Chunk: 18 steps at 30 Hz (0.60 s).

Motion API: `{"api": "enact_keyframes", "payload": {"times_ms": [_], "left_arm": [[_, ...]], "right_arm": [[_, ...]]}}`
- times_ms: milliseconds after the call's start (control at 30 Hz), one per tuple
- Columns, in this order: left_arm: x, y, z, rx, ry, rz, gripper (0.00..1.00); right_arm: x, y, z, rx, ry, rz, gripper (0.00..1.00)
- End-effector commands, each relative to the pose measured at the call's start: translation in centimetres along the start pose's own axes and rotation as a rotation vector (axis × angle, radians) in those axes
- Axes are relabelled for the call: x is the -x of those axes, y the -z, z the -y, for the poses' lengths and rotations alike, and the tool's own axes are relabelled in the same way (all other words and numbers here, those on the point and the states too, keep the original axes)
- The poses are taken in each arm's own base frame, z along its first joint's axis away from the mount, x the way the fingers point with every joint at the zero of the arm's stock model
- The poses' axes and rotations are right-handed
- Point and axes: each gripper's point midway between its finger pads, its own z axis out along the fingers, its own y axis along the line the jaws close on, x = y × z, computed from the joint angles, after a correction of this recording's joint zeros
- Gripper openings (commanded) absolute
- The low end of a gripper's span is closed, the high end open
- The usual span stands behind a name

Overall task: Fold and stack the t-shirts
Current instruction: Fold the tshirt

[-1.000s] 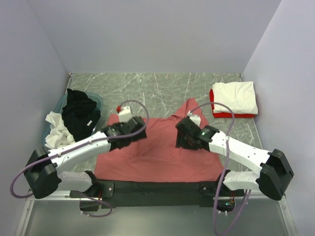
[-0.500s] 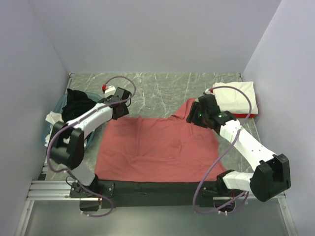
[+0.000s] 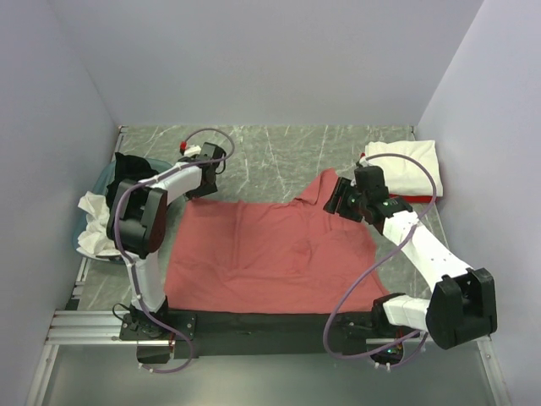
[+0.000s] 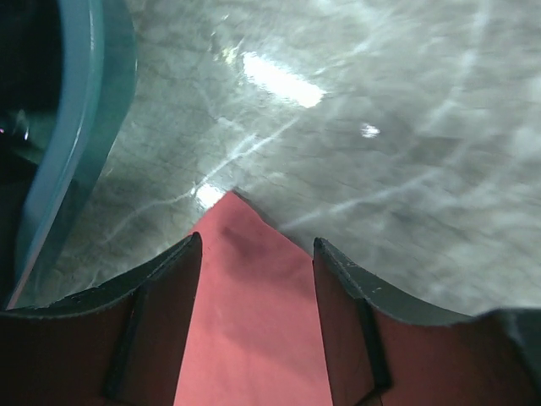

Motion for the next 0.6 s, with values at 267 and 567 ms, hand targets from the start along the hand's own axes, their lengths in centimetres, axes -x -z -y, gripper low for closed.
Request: {"api": "enact_keyframes", "payload": {"times_ms": [267,567], "left_arm": [[-0.4,-1.9,-1.4,0.004,0.016,-0.051,0.6],[-0.3,-2.9,-1.3,0.016,-0.001,-0.06,0.49]], "right_arm": [[1.0,-1.1,1.7,0.058,-0.011,0.02,0.62],[2.3,-2.3,3.5,-0.036,-0.017,0.02,0.62]]}}
